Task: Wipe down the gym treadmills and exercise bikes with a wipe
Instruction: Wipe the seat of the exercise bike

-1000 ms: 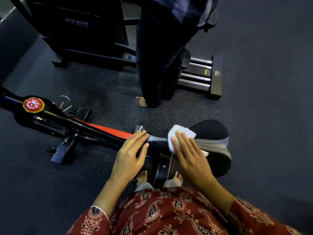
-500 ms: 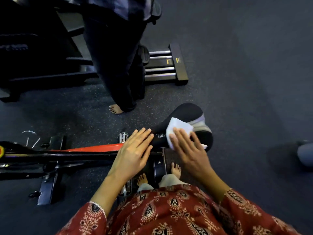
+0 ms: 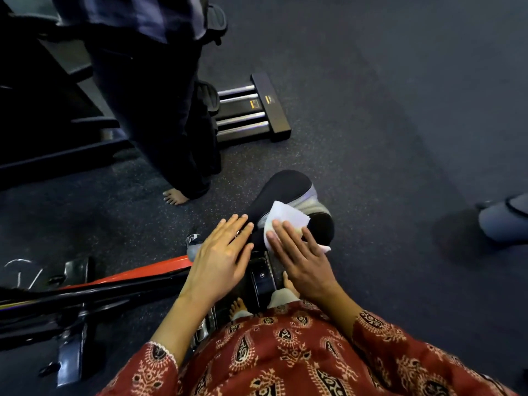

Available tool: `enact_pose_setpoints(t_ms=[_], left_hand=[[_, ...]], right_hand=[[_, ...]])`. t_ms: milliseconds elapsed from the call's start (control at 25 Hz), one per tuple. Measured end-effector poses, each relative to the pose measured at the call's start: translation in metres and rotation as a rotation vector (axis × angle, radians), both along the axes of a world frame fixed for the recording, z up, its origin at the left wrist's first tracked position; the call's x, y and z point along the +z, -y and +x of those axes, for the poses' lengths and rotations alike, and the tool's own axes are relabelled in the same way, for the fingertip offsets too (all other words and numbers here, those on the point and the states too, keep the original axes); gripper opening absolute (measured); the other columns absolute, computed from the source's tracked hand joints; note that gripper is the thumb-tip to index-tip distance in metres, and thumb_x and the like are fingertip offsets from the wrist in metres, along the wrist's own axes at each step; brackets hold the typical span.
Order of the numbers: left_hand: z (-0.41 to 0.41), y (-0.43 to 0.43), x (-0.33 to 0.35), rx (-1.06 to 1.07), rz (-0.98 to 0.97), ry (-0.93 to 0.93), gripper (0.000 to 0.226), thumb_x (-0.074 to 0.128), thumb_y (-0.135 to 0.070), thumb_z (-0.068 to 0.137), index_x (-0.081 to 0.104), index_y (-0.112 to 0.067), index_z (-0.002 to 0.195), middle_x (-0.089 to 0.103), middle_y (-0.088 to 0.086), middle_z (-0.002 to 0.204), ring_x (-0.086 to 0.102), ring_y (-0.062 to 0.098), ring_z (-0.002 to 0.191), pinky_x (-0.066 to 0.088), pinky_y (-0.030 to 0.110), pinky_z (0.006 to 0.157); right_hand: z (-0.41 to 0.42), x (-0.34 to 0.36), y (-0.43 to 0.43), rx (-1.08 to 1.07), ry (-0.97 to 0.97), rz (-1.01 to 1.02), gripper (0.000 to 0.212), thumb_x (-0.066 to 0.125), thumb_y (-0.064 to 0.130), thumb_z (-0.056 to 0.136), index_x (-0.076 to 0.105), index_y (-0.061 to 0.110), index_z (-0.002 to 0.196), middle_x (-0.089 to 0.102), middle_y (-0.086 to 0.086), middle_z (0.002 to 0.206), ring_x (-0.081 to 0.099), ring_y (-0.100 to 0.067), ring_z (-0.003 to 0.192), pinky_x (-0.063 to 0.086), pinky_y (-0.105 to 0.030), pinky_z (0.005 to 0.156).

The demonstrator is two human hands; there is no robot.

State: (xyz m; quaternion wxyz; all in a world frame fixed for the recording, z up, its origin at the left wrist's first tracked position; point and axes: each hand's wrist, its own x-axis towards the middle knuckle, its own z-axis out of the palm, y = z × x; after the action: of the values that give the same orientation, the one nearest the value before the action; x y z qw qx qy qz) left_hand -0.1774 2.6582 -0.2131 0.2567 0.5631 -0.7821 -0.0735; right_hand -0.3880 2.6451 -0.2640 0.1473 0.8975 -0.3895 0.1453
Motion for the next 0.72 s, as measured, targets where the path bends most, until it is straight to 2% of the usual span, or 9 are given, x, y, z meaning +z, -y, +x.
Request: enact_pose_setpoints(t_ms=[80, 160, 240, 320, 440, 520, 560, 640, 720], left_hand=[[-0.005, 0.005, 0.001, -0.012, 0.008, -0.004, 0.042, 0.047, -0.025, 0.091, 0.064, 0.001, 0.118, 0.059, 0.018, 0.127, 0.056, 0.032, 0.119, 0.037, 0.042, 0.105], [-0.011, 0.009, 0.003, -0.016, 0.021, 0.001, 0.043, 0.046, -0.026, 0.091, 0.063, 0.000, 0.120, 0.059, 0.017, 0.128, 0.055, 0.031, 0.120, 0.041, 0.044, 0.104], [-0.017, 0.013, 0.003, -0.012, 0.035, 0.001, 0.043, 0.046, -0.027, 0.091, 0.062, 0.000, 0.121, 0.059, 0.017, 0.128, 0.055, 0.030, 0.121, 0.041, 0.045, 0.103], [-0.020, 0.016, 0.003, -0.007, 0.052, 0.014, 0.044, 0.045, -0.028, 0.092, 0.062, 0.000, 0.122, 0.058, 0.016, 0.129, 0.054, 0.030, 0.122, 0.039, 0.044, 0.105], [-0.025, 0.021, 0.003, 0.016, 0.079, 0.032, 0.047, 0.044, -0.031, 0.092, 0.061, 0.000, 0.123, 0.057, 0.017, 0.130, 0.053, 0.030, 0.123, 0.036, 0.043, 0.106], [-0.029, 0.025, 0.003, 0.035, 0.093, 0.024, 0.049, 0.043, -0.032, 0.091, 0.060, 0.001, 0.123, 0.057, 0.017, 0.131, 0.054, 0.031, 0.122, 0.036, 0.044, 0.106], [-0.030, 0.026, 0.003, 0.044, 0.096, 0.021, 0.049, 0.043, -0.032, 0.091, 0.060, 0.001, 0.123, 0.057, 0.017, 0.131, 0.054, 0.032, 0.121, 0.036, 0.046, 0.105], [-0.032, 0.027, 0.003, 0.062, 0.108, 0.012, 0.050, 0.043, -0.033, 0.091, 0.060, 0.001, 0.124, 0.056, 0.018, 0.131, 0.055, 0.032, 0.120, 0.036, 0.047, 0.105], [-0.034, 0.028, 0.004, 0.077, 0.116, 0.002, 0.050, 0.044, -0.033, 0.091, 0.060, 0.001, 0.124, 0.056, 0.018, 0.132, 0.055, 0.031, 0.121, 0.037, 0.047, 0.105]], right_hand=[[-0.018, -0.001, 0.001, -0.059, 0.067, 0.027, 0.068, 0.044, 0.019, 0.094, 0.010, 0.006, 0.153, 0.008, -0.011, 0.160, 0.015, -0.026, 0.147, 0.009, -0.046, 0.120], [-0.030, -0.002, 0.001, -0.184, 0.297, 0.189, 0.067, 0.039, 0.036, 0.101, 0.006, 0.011, 0.153, 0.002, -0.006, 0.162, 0.011, -0.025, 0.148, 0.012, -0.042, 0.120], [-0.033, 0.006, 0.000, -0.263, 0.560, 0.449, 0.065, 0.028, 0.046, 0.102, 0.002, 0.017, 0.154, -0.004, 0.001, 0.162, 0.006, -0.019, 0.149, 0.012, -0.028, 0.120], [-0.030, 0.021, 0.006, -0.282, 0.718, 0.648, 0.064, 0.028, 0.046, 0.101, 0.005, 0.018, 0.153, -0.001, 0.004, 0.161, 0.007, -0.010, 0.147, 0.012, -0.015, 0.116], [-0.029, 0.041, 0.047, -0.365, 0.777, 0.896, 0.057, 0.035, 0.041, 0.102, 0.020, 0.017, 0.151, 0.025, -0.002, 0.155, 0.026, -0.004, 0.137, 0.022, -0.019, 0.113], [-0.031, 0.049, 0.070, -0.409, 0.787, 1.012, 0.051, 0.038, 0.037, 0.102, 0.031, 0.016, 0.149, 0.044, -0.006, 0.144, 0.041, -0.012, 0.129, 0.034, -0.031, 0.109], [-0.031, 0.052, 0.070, -0.414, 0.798, 1.030, 0.049, 0.038, 0.035, 0.103, 0.032, 0.017, 0.148, 0.047, -0.004, 0.139, 0.046, -0.015, 0.125, 0.038, -0.031, 0.104], [-0.030, 0.058, 0.050, -0.414, 0.773, 1.041, 0.053, 0.036, 0.034, 0.103, 0.021, 0.020, 0.151, 0.036, 0.008, 0.137, 0.040, -0.008, 0.124, 0.033, -0.017, 0.097], [-0.029, 0.062, 0.025, -0.417, 0.738, 1.024, 0.062, 0.031, 0.042, 0.100, 0.005, 0.021, 0.153, 0.021, 0.012, 0.144, 0.023, 0.001, 0.132, 0.019, -0.002, 0.100]])
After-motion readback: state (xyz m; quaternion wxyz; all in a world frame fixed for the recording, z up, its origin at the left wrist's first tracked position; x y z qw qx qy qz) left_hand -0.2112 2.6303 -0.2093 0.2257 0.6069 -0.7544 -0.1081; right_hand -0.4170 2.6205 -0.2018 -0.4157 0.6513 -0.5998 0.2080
